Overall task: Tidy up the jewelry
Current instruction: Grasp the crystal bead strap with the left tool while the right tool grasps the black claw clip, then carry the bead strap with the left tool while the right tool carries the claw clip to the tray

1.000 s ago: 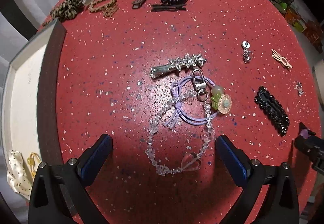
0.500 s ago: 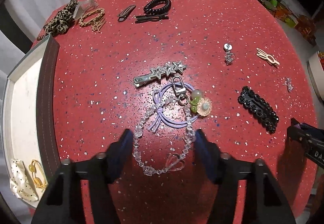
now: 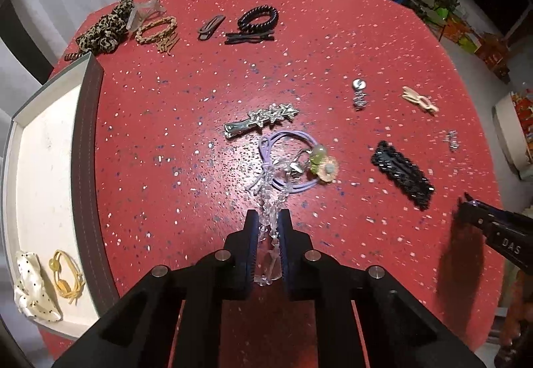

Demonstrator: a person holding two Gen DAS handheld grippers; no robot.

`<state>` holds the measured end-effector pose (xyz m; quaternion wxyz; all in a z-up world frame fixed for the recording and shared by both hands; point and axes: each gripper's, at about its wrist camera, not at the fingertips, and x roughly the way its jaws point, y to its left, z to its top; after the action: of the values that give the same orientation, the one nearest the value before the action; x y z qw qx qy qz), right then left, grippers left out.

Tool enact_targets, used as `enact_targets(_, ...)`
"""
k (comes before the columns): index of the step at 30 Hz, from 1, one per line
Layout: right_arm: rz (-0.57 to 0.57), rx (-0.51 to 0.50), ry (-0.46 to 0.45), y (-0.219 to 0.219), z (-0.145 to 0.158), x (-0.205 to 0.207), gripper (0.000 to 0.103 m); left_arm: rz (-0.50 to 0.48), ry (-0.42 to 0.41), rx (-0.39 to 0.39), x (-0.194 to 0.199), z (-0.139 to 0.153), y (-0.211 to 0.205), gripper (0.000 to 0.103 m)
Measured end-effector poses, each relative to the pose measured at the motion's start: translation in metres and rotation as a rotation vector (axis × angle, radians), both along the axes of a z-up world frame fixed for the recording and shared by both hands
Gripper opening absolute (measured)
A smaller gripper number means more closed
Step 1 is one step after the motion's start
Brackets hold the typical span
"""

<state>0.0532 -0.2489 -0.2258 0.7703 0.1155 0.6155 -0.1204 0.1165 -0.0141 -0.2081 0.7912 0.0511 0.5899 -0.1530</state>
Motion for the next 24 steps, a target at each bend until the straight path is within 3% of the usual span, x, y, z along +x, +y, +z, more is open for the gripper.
enact_targets(10, -0.013, 0.085, -0.016, 0.005, 0.023, -0.019, 0.032, -0.018, -0.001, -0.031, -0.027, 0.026, 0.011, 0.014)
enact_targets(12, -0.013, 0.100, -0.017, 0.006, 0.028, -0.024, 0.032, -0.022, -0.003, -0.033, -0.029, 0.030, 0.013, 0.007)
enact_targets(15, -0.016, 0.118, -0.017, 0.008, 0.032, -0.029, 0.032, -0.029, -0.004, -0.038, -0.034, 0.036, 0.017, 0.007)
enact_targets(24, -0.002, 0.129, -0.017, 0.023, 0.049, -0.045, 0.032, -0.028, 0.007, -0.062, -0.050, 0.048, 0.033, 0.007)
